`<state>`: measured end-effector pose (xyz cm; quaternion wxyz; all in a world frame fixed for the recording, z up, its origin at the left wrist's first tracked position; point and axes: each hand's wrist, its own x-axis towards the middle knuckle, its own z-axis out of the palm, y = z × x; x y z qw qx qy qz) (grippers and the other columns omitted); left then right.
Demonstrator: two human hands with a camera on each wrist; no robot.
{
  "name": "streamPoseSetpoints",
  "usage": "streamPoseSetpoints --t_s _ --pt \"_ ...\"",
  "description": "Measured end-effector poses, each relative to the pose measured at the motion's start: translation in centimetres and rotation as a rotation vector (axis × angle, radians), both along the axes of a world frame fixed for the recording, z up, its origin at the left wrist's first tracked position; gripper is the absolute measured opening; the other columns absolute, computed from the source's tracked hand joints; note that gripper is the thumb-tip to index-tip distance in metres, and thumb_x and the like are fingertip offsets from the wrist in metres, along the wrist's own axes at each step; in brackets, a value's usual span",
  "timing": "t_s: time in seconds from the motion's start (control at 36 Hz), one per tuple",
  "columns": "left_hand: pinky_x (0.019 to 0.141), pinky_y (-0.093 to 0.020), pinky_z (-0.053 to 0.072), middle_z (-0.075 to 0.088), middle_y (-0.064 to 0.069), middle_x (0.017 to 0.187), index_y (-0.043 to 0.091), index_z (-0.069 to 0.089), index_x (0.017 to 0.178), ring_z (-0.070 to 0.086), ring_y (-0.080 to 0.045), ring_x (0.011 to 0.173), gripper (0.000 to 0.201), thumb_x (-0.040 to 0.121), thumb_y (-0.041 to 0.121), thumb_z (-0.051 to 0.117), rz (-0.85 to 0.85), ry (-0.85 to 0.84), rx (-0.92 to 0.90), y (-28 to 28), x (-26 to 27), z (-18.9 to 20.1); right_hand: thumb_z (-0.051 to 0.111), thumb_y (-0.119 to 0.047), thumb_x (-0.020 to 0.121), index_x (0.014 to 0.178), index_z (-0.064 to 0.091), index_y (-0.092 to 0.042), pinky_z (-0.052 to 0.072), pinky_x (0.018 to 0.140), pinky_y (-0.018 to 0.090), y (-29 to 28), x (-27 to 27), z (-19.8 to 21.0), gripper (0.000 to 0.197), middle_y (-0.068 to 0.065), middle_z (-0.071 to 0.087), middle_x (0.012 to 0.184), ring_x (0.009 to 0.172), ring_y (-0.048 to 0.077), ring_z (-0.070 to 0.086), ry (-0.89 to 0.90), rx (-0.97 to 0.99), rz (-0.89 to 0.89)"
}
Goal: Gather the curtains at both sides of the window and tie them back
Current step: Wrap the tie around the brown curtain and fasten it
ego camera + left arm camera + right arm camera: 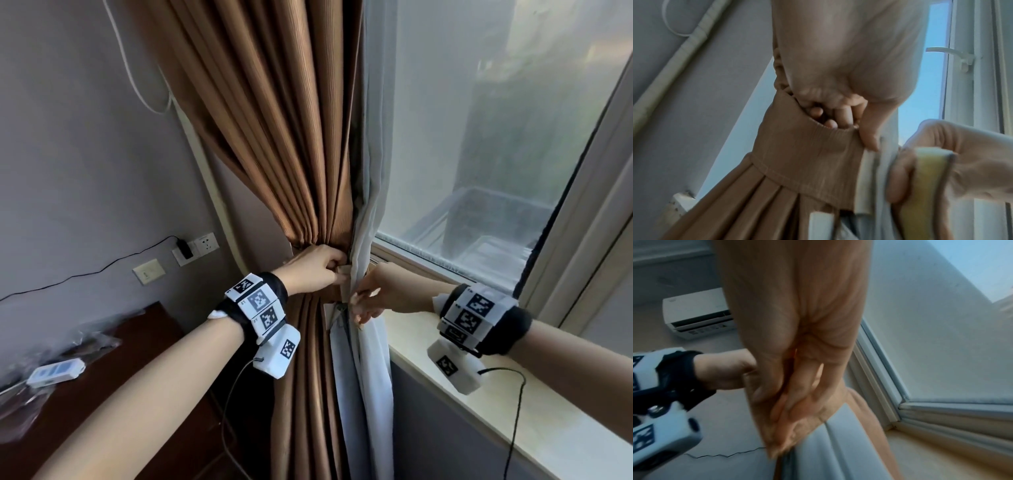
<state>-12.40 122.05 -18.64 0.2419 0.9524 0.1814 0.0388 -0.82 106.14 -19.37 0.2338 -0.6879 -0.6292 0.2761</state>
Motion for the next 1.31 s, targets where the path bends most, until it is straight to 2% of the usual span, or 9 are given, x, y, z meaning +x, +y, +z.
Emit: streamPoseSetpoints --t_s 0.14,0.22,0.31,0.61,0.78,0.94,1.03,1.19,1.31 --pt "0.068 -0.028 0.037 0.053 -0.001 0.072 0.014 0.061 0.075 0.045 -0.011 0.071 0.023 0.075 0.037 0.064 -0.098 0.101 -0.192 -0.2 -0.5 0.9 0.063 -0.022 0.091 0.08 0.072 -0.007 0.061 0.07 0.035 1.0 -1.0 -0.4 0.021 0.007 0.074 0.071 0.068 0.016 0.073 0.08 0.071 -0.13" --pt "0.071 -0.03 0.034 0.047 -0.006 0.074 0.0 0.056 0.077 0.042 -0.016 0.074 0.014 0.08 0.011 0.064 -0.136 0.138 -0.241 0.1 -0.7 1.3 0.063 -0.024 0.092 0.08 0.072 -0.007 0.061 0.067 0.033 1.0 -1.3 -0.4 0.023 0.007 0.073 0.068 0.066 0.016 0.072 0.097 0.113 -0.153" --pt "0.065 -0.027 0.033 0.044 -0.005 0.07 0.008 0.052 0.07 0.04 -0.015 0.069 0.021 0.086 -0.002 0.062 -0.137 0.112 -0.282 0.6 -0.4 1.2 0.06 -0.023 0.093 0.079 0.072 -0.007 0.058 0.061 0.025 0.9 -1.4 -0.5 0.025 0.007 0.072 0.064 0.061 0.015 0.071 0.105 0.16 -0.186" --pt "0.051 -0.018 0.031 0.051 0.002 0.062 0.013 0.056 0.071 0.041 -0.006 0.057 0.021 0.085 0.017 0.071 -0.107 0.126 -0.153 1.0 -0.2 1.6 0.061 -0.024 0.092 0.068 0.069 -0.009 0.05 0.054 0.014 1.3 -1.8 -0.7 0.03 0.0 0.068 0.053 0.05 0.011 0.068 0.042 0.208 -0.246" --pt "0.046 -0.017 0.03 0.051 0.003 0.057 0.016 0.055 0.065 0.039 -0.004 0.051 0.025 0.084 0.015 0.071 -0.055 0.099 -0.121 1.2 -0.2 1.5 0.058 -0.026 0.092 0.064 0.069 -0.012 0.05 0.064 0.014 1.8 -2.4 -1.0 0.033 -0.004 0.067 0.05 0.049 0.005 0.066 -0.02 0.238 -0.264" --pt "0.068 -0.022 0.047 0.068 -0.007 0.084 0.008 0.062 0.09 0.06 -0.012 0.072 0.012 0.084 -0.002 0.066 -0.089 0.225 -0.184 1.4 -0.8 2.4 0.055 -0.029 0.093 0.055 0.064 -0.019 0.053 0.062 0.017 2.0 -2.6 -0.9 0.041 -0.006 0.066 0.049 0.047 0.005 0.065 -0.042 0.284 -0.247" --pt "0.066 -0.022 0.05 0.067 -0.009 0.087 0.0 0.061 0.103 0.06 -0.012 0.069 0.023 0.083 0.007 0.071 -0.077 0.243 -0.194 1.2 -0.8 2.9 0.053 -0.026 0.093 0.053 0.064 -0.019 0.056 0.061 0.024 2.1 -2.9 -0.9 0.042 -0.01 0.065 0.048 0.044 0.008 0.064 -0.015 0.334 -0.253" --pt "0.061 -0.028 0.036 0.059 -0.009 0.067 0.004 0.064 0.084 0.047 -0.017 0.062 0.026 0.093 0.028 0.061 -0.014 0.137 -0.102 1.4 -0.5 1.5 0.062 -0.026 0.086 0.061 0.066 -0.019 0.058 0.066 0.03 2.3 -2.5 -0.9 0.027 -0.003 0.067 0.052 0.048 0.007 0.066 -0.019 0.25 -0.28" --pt "0.064 -0.032 0.038 0.06 -0.01 0.069 0.016 0.06 0.076 0.048 -0.017 0.064 0.023 0.091 0.034 0.059 -0.016 0.11 -0.125 1.7 -0.3 0.6 0.074 -0.045 0.072 0.066 0.069 -0.024 0.056 0.061 0.025 3.0 -1.2 0.9 0.023 -0.012 0.067 0.054 0.051 -0.001 0.064 -0.412 -0.004 -0.23"
